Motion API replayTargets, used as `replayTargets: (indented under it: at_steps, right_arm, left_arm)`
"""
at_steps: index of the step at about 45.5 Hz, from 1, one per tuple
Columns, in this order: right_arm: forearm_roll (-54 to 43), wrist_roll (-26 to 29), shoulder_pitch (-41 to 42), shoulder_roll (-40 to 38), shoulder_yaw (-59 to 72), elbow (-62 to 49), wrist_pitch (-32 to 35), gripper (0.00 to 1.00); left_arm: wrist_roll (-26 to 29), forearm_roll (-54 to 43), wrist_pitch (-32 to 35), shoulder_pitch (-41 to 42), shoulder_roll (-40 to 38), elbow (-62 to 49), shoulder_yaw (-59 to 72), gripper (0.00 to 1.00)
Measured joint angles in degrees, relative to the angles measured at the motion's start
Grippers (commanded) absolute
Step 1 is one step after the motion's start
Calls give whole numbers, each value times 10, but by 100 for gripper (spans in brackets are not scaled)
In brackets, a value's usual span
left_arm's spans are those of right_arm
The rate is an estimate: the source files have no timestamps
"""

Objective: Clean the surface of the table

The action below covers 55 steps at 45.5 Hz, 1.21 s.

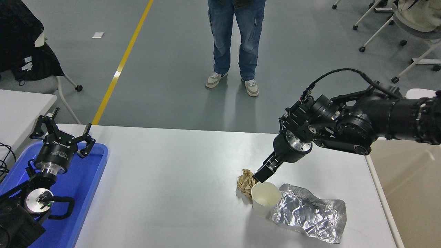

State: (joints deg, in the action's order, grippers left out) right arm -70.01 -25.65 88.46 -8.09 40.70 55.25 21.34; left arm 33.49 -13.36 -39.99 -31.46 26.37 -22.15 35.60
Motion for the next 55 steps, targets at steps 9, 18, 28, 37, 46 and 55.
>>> replayTargets:
  at_steps: [9,18,28,37,46,55]
  right_arm:
    - [0,0,-27,13,0,-25,-1,98]
    - [-3,0,-48,19,-1,-39,-2,98]
    - [-5,-1,-65,21,0,-49,-3,89]
    - [-6,-7,-80,22,0,-65,-4,62]
    - [-6,-13,-90,20,2,-78,-4,19]
    - [-6,-18,-92,19,5,-84,-4,5]
  left_arm:
    - [0,0,0,0,0,0,0,100]
    - [0,0,0,0,0,0,0,100]
    - [0,0,0,0,0,0,0,100]
    - [0,0,0,0,0,0,0,100]
    - [0,0,0,0,0,0,0,100]
    - [0,0,0,0,0,0,0,100]
